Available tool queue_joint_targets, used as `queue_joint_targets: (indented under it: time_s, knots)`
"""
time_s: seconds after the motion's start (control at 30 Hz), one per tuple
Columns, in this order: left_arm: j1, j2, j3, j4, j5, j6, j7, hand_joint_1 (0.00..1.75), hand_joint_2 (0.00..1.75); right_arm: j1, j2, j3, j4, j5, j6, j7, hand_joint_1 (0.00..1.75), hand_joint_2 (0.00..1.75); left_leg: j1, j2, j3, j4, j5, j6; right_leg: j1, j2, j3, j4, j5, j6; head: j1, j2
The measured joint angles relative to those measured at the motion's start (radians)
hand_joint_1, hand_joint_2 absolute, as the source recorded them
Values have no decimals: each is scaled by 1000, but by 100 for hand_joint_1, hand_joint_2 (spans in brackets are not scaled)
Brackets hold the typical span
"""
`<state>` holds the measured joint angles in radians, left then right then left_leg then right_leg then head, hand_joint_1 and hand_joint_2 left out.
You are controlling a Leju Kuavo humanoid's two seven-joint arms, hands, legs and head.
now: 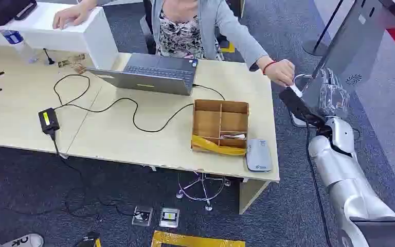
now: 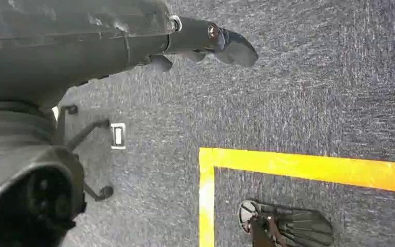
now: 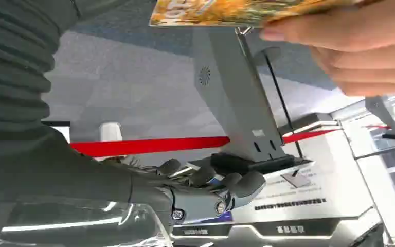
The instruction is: Pass the card to the sensor for recognition and then transmit it.
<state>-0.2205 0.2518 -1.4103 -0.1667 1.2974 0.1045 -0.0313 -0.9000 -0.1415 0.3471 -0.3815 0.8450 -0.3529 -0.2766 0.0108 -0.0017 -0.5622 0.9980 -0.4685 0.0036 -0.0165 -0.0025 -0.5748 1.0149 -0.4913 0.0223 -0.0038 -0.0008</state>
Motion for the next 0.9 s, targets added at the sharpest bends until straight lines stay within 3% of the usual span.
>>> queue_joint_targets:
  time_s: [0.1,0.13,0.17,0.9]
  knots:
    - [-1,3,-1,0,1,0,0,0,0,3,3,3,-5,-9,12,2,0,175,0,0,0,0,0,0,0,0,0,0,0,0,0,0]
    - [-1,3,-1,0,1,1,0,0,0,3,4,4,-5,-10,11,2,19,175,0,0,0,0,0,0,0,0,0,0,0,0,0,0]
    - [-1,4,-1,0,1,3,0,0,0,3,5,6,-5,-12,10,2,169,175,0,0,0,0,0,0,0,0,0,0,0,0,0,0]
    - [7,3,-1,0,51,43,-2,0,0,6,9,12,-8,-73,10,8,175,175,0,0,0,0,0,0,0,0,0,0,0,0,0,0]
